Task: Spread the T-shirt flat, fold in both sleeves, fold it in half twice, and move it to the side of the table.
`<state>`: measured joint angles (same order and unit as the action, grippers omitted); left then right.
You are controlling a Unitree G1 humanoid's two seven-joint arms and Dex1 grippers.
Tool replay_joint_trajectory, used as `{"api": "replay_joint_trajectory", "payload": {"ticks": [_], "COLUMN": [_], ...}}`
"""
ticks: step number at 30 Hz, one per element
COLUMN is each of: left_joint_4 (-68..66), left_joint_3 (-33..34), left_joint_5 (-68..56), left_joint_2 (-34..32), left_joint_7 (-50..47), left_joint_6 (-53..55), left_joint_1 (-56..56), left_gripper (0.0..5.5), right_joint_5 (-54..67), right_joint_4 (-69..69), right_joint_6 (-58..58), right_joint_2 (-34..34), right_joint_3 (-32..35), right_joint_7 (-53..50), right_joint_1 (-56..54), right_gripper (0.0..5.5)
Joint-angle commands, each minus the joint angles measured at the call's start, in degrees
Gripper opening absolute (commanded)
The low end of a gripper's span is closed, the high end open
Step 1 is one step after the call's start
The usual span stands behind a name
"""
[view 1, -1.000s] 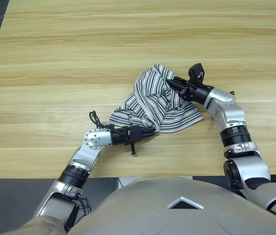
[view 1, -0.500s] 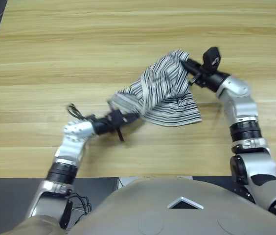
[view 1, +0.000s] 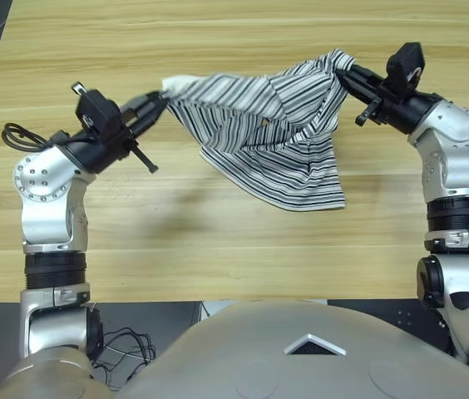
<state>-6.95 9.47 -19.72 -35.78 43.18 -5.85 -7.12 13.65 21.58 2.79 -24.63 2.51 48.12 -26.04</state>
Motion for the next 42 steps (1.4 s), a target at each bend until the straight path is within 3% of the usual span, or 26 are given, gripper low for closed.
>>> {"api": "replay_joint_trajectory", "payload": {"ticks": [1,5,10,13,18,23,27,31,35,36,38,40,42], "left_joint_4": [-4.8,-8.0,-17.0,-32.5,-62.3,-69.3,-70.4,-70.3,-64.4,-59.1,-36.1,-13.0,2.2], "left_joint_3": [5.6,6.0,1.1,-5.6,-14.3,-11.7,-11.5,-14.1,-15.9,-15.8,-17.4,-17.3,-12.3], "left_joint_5": [0.5,3.6,9.8,17.6,31.5,32.6,34.2,36.7,34.5,31.4,20.6,10.4,3.1], "left_joint_2": [-0.4,-1.8,-1.0,1.3,5.5,5.3,3.9,5.1,3.8,2.7,-3.3,-11.6,-17.6], "left_joint_7": [-8.4,-12.2,-12.1,-12.6,-26.7,-38.3,-40.9,-35.6,-20.7,-14.4,-0.2,9.3,13.6], "left_joint_6": [3.4,2.7,0.5,-4.9,-3.9,-0.7,-2.4,-6.7,-21.8,-26.6,-30.6,-27.1,-20.9], "left_joint_1": [-7.3,-15.1,-27.3,-40.2,-70.0,-86.7,-92.0,-86.9,-65.7,-57.1,-32.1,-11.4,-1.5], "left_gripper": [0.1,0.1,0.1,0.1,0.1,0.1,0.1,0.1,0.1,0.1,0.1,0.1,0.1], "right_joint_5": [0.3,-0.8,-4.2,-8.0,-15.5,-17.9,-18.6,-17.5,-14.3,-12.7,-8.5,-5.4,-3.5], "right_joint_4": [3.1,7.3,19.3,32.6,52.2,55.7,56.3,56.4,54.6,53.4,48.2,40.5,34.3], "right_joint_6": [-1.6,-3.2,-8.3,-12.6,-10.6,-10.3,-12.1,-11.5,-10.6,-10.3,-7.9,-5.4,-3.7], "right_joint_2": [-3.4,-3.6,-0.3,3.9,5.7,4.6,3.2,4.3,6.6,6.7,6.9,6.6,6.0], "right_joint_3": [4.1,4.1,1.4,-0.5,-1.9,0.6,2.9,4.6,5.6,6.0,6.4,5.4,4.5], "right_joint_7": [-2.4,-2.9,-4.6,-8.7,-27.0,-39.8,-41.6,-32.7,-11.5,-5.3,9.9,19.9,24.1], "right_joint_1": [-4.8,-9.8,-18.8,-28.7,-50.8,-65.4,-70.8,-68.2,-55.9,-52.0,-41.5,-30.7,-22.8], "right_gripper": [0.12,0.12,0.12,0.12,0.12,0.12,0.12,0.12,0.12,0.12,0.12,0.12,0.12]}}
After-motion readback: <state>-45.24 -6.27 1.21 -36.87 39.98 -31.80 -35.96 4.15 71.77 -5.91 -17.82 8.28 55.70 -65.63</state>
